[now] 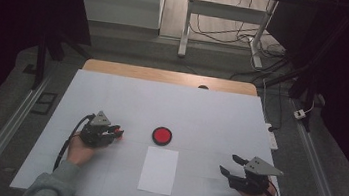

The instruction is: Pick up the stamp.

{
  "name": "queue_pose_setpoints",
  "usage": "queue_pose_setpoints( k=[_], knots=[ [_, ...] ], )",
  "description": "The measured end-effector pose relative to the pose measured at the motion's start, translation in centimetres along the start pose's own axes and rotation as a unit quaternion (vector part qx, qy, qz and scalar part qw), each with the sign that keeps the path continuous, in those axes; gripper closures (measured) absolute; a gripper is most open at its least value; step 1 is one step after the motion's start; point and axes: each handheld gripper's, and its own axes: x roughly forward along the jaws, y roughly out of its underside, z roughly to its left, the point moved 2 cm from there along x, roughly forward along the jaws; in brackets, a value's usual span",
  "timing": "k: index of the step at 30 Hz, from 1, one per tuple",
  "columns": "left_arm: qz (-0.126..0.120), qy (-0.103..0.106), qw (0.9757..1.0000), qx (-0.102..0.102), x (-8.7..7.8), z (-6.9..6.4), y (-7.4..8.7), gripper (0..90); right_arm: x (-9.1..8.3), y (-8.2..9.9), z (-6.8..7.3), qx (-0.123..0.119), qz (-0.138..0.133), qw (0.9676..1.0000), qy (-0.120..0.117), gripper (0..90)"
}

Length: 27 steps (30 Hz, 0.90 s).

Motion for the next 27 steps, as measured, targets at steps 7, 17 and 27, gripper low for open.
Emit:
queue_pose_setpoints(
  k=[7, 17, 27],
  knots=[
    [-0.031, 0.017, 0.9993, -0.007, -1.4, -0.2, -0.6, 72.4, -0.1, 0.0, -0.2, 0.005, -0.004, 0.9999, 0.014, 35.8],
    [-0.051, 0.024, 0.9984, -0.007, -2.3, -0.4, -1.0, 72.3, -0.1, 0.0, -0.3, 0.009, -0.001, 0.9998, 0.019, 35.8],
    [-0.065, 0.038, 0.9971, -0.008, -2.8, -0.8, -1.5, 72.3, 0.1, 0.1, -0.2, 0.009, -0.003, 0.9999, 0.014, 34.8]
  ],
)
